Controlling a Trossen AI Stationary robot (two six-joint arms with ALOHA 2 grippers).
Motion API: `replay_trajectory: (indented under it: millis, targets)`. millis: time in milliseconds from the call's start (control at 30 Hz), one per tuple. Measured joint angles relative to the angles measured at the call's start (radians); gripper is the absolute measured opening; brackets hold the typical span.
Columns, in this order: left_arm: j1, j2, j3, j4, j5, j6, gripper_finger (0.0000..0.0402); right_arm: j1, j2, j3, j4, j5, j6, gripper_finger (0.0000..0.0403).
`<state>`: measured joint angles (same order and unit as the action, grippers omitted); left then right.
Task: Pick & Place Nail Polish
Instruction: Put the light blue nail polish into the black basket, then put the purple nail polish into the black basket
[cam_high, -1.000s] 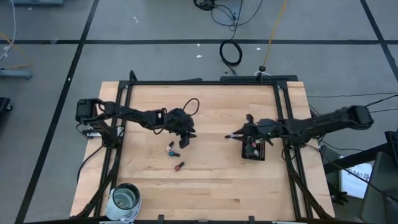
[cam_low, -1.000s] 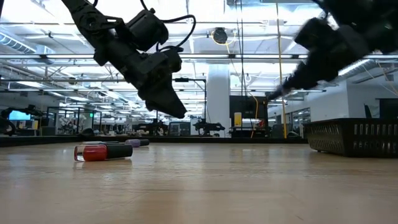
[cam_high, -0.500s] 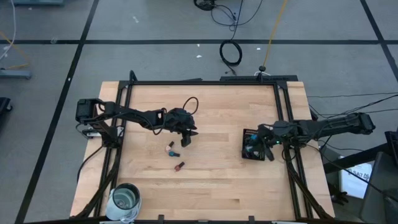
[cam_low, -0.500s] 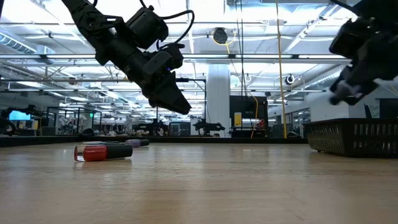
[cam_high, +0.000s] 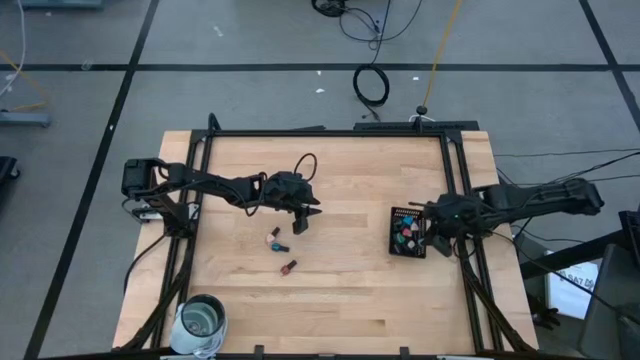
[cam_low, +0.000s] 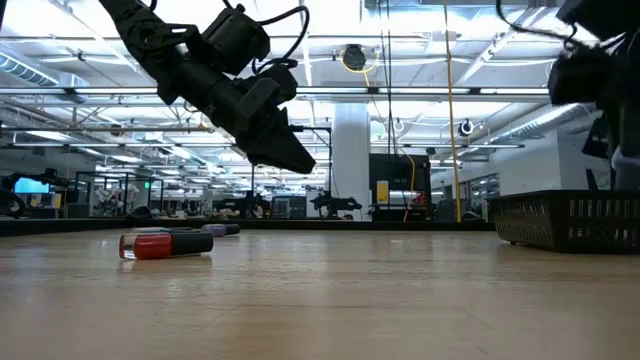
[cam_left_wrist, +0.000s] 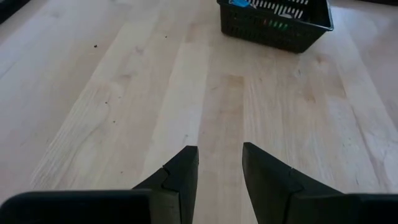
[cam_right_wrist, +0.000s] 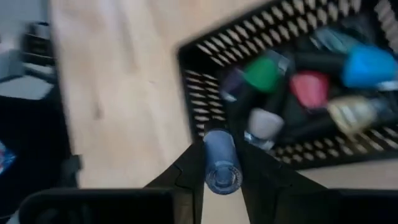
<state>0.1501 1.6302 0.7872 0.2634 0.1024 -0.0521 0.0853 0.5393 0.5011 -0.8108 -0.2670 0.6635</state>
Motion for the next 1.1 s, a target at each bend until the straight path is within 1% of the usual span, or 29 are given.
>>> replay_trajectory:
  millis: [167,367,500,600,733,800,867,900,967,1033,1100]
  targets:
    - [0.002,0.000,0.000,0.000,0.000,0.005,0.0124,0.000,0.098,0.000,0.012,0.006,0.003,0.0070]
    - [0.002,0.000,0.000,0.000,0.000,0.025,0.0124,0.000,0.158,0.000,0.111,0.005,0.004,0.0134]
    - [0.002,0.000,0.000,0.000,0.000,0.051,0.0124,0.000,0.164,0.000,0.163,0.009,0.005,0.0164]
    - [0.002,0.000,0.000,0.000,0.000,0.068,0.0124,0.000,0.164,0.000,0.181,0.081,-0.008,0.0174]
    - [0.002,0.000,0.000,0.000,0.000,0.070,0.0124,0.000,0.165,0.000,0.270,0.277,-0.120,0.0174]
    - [0.002,0.000,0.000,0.005,0.000,0.060,0.0124,0.000,0.164,-0.013,0.382,0.409,-0.200,0.0170]
    - [0.002,0.000,0.000,0.030,0.000,0.041,0.0124,0.000,0.164,-0.055,0.566,0.549,-0.271,0.0167]
    - [0.002,0.000,0.000,0.044,0.000,0.030,0.0124,-0.001,0.165,-0.086,0.670,0.597,-0.308,0.0166]
    - [0.002,0.000,0.000,0.052,0.000,0.004,0.0124,-0.001,0.174,-0.162,0.922,0.649,-0.412,0.0164]
    - [0.002,-0.010,0.000,0.017,0.000,-0.010,0.0124,-0.001,0.189,-0.241,1.168,0.656,-0.512,0.0165]
    - [0.002,-0.035,0.006,-0.060,-0.007,-0.009,0.0124,-0.001,0.205,-0.307,1.388,0.656,-0.568,0.0164]
